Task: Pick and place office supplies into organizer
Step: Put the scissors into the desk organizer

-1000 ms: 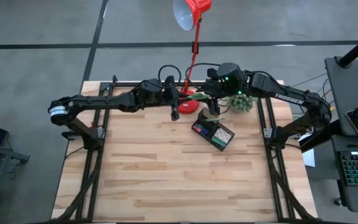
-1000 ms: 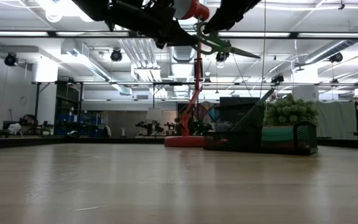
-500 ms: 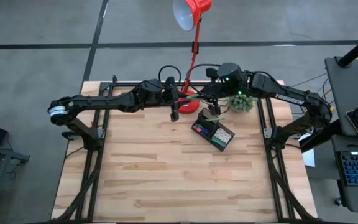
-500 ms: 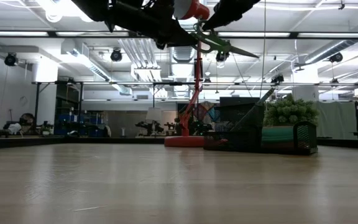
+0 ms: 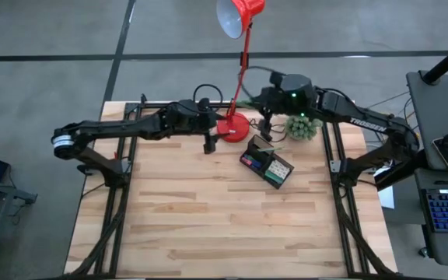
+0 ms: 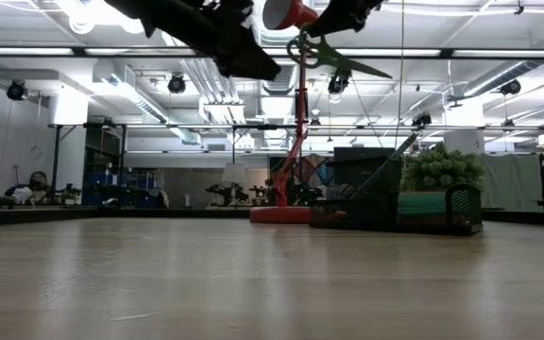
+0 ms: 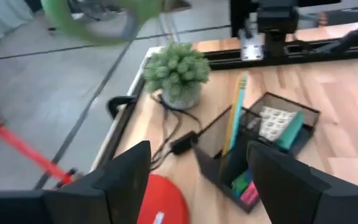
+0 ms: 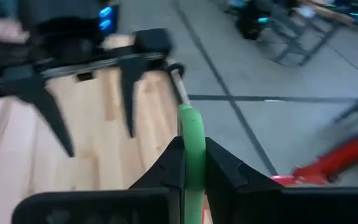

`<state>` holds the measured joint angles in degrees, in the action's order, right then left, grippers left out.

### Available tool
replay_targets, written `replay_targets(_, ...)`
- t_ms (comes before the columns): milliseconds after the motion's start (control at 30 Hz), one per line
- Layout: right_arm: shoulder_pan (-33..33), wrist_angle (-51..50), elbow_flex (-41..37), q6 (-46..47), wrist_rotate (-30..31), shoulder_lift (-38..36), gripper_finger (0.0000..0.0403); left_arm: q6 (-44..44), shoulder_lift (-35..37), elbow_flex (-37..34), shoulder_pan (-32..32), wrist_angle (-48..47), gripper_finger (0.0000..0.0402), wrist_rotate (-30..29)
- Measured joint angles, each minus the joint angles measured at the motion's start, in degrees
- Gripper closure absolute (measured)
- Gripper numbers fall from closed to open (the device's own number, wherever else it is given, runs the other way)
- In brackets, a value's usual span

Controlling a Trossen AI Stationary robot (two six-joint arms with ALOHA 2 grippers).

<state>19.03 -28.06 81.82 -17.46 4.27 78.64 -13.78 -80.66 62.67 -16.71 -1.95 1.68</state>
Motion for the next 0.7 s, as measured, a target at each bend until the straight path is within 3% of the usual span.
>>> replay_targets(100,0.0,2.3,-1.44,4.66,3.63,-1.93,0.0377,0.24,3.36,-1.43,-0.07,-2.13,0.0148,-1.08)
replay_targets(233,-0.04,6.77,-6.76,14.26,13.65,-6.12,0.0377,2.58,8.8,-4.87,-0.04,-1.69,0.0148,-1.55)
replay_targets(433,-2.36,20.72,-20.99,19.44,13.86,-14.94,0.0377,4.37,17.47,-13.89,0.01,2.36,0.0148,-2.21)
replay_targets(700,-9.22,54.26,-42.77,18.87,13.88,-21.72,0.0377,7.48,28.48,-25.78,0.02,13.56,0.0148,-2.21)
